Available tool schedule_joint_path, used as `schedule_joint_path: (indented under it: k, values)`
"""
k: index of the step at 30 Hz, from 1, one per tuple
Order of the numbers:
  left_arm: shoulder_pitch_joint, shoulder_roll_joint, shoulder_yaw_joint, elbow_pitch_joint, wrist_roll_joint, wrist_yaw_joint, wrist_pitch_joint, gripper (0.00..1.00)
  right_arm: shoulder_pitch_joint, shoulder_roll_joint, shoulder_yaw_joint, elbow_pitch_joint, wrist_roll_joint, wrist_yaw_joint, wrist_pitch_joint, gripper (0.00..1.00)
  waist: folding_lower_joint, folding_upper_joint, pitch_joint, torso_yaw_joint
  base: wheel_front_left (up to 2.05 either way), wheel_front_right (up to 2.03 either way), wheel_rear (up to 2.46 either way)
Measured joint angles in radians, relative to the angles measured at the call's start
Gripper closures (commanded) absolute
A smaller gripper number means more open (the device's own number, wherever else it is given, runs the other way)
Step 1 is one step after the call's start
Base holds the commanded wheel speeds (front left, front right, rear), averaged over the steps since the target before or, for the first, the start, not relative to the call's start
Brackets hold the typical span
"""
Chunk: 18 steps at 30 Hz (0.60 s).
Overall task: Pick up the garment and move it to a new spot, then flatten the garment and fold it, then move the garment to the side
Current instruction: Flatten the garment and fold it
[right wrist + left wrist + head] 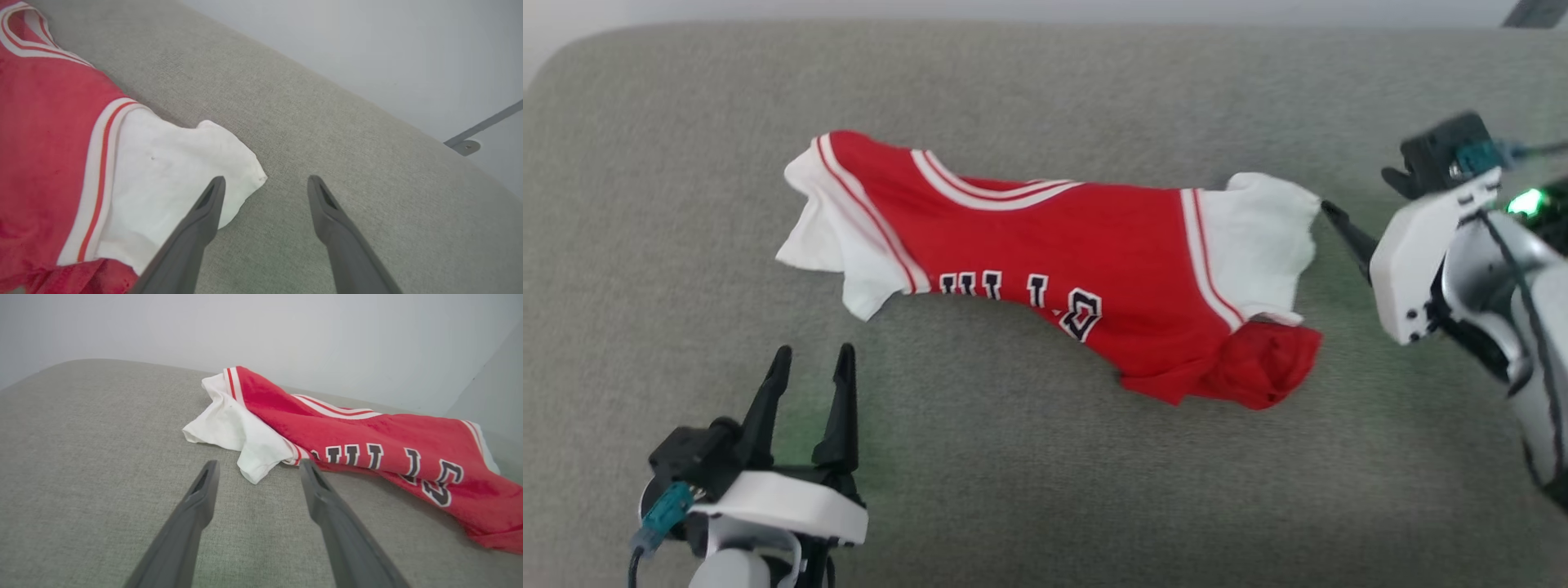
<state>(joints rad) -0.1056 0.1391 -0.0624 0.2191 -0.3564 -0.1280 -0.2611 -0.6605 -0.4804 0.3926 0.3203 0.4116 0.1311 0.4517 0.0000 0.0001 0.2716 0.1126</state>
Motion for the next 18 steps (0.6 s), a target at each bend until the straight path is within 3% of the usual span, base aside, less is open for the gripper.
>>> schedule_joint_path:
  k: [7, 11, 18]
  values:
    - [-0.055, 0.013, -0.047, 0.016, -0.034, -0.001, 0.0, 0.0, -0.187, -0.127, 0.26, 0.076, 0.182, 0.0, 0.165, 0.0, 0.0, 0.0, 0.068, 0.062, 0.0, 0.0, 0.0]
    - [-0.074, 0.015, -0.064, 0.018, -0.057, -0.001, 0.0, 0.0, -0.278, -0.182, 0.377, 0.113, 0.221, 0.0, 0.184, 0.0, 0.0, -0.0001, 0.106, 0.091, 0.0, 0.0, 0.0]
    - [-0.093, 0.019, -0.074, 0.014, -0.07, -0.001, 0.0, 0.0, -0.386, -0.211, 0.529, 0.167, 0.326, 0.0, 0.218, 0.0, 0.0, 0.0, 0.16, 0.12, 0.0, 0.0, 0.0]
